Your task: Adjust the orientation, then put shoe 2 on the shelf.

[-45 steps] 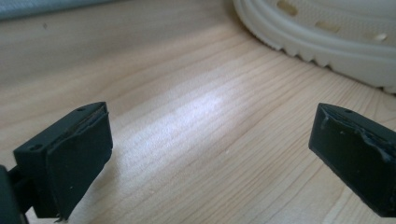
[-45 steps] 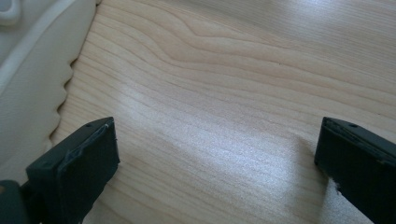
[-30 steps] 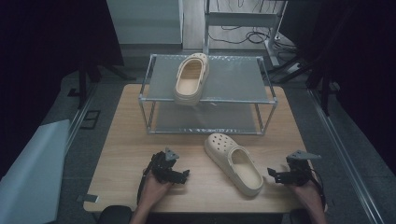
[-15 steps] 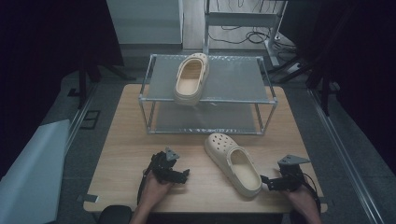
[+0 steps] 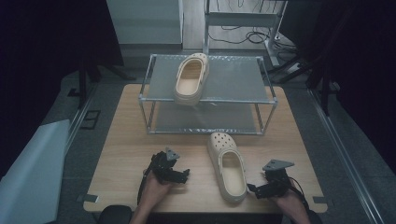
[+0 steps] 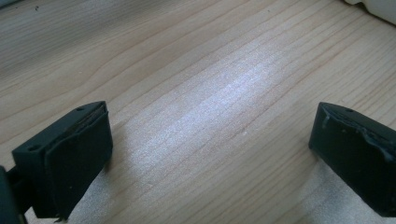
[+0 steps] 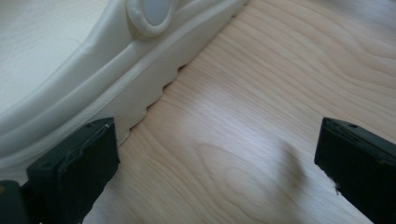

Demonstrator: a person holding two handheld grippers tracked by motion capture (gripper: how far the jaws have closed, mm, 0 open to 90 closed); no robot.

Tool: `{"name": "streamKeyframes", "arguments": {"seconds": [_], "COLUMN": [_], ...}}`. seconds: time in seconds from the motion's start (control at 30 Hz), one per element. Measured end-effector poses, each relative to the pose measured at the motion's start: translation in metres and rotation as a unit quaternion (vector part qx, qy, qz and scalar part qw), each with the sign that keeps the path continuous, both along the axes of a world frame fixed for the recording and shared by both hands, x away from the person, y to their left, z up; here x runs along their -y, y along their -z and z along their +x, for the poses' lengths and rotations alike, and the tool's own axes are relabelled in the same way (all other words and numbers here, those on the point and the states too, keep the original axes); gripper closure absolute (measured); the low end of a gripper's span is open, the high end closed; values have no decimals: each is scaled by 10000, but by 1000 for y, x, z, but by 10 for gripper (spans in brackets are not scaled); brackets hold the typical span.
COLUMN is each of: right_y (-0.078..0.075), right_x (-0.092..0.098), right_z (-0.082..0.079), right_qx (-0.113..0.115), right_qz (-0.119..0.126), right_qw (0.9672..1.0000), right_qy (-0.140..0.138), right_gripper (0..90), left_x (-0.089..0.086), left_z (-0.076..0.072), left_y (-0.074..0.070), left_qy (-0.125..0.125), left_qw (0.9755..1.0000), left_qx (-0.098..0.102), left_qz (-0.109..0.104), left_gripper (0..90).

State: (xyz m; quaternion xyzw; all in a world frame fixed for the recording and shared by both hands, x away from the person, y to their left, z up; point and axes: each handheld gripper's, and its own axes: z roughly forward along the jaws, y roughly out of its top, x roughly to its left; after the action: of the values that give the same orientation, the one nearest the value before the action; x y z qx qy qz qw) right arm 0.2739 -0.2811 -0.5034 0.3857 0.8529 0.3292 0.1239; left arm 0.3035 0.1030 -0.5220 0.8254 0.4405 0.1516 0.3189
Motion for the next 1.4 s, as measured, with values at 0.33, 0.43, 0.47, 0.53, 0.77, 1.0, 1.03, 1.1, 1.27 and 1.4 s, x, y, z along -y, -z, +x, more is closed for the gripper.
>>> {"name": "streamKeyframes", "arguments": {"seconds": [0.33,0.43,0.47,0.53,0.77,1.0,1.03,1.1,1.27,1.4], "right_y": [4,2,2,-2,-17,-23,-24,-25,-25,-21], "right_x": [-6,-4,-2,1,2,-9,-12,-19,-33,-42], "right_z": [-1,-1,-1,-2,-4,0,1,4,14,24], "right_qx": [-135,-120,-109,-70,48,102,116,133,-122,-275], "right_qz": [107,189,227,343,713,965,996,1024,1090,1103], "right_qw": [9998,9997,9997,9993,9972,9950,9947,9944,9934,9923], "right_qy": [-41,-2,23,116,235,248,239,228,347,491], "right_gripper": [13,13,14,21,41,41,41,41,52,91], "left_x": [0,0,0,0,0,0,0,0,0,0], "left_z": [0,0,0,0,0,0,0,0,0,0], "left_y": [0,0,0,0,0,0,0,0,0,0], "left_qy": [-11,-16,-19,-22,-25,-23,-24,-24,-26,-27], "left_qw": [10000,10000,10000,10000,10000,10000,10000,10000,10000,10000], "left_qx": [-3,-2,0,1,-3,-4,-4,-3,-3,-3], "left_qz": [0,-2,2,2,3,6,3,6,6,6], "left_gripper": [0,0,0,0,0,0,0,0,0,0]}}
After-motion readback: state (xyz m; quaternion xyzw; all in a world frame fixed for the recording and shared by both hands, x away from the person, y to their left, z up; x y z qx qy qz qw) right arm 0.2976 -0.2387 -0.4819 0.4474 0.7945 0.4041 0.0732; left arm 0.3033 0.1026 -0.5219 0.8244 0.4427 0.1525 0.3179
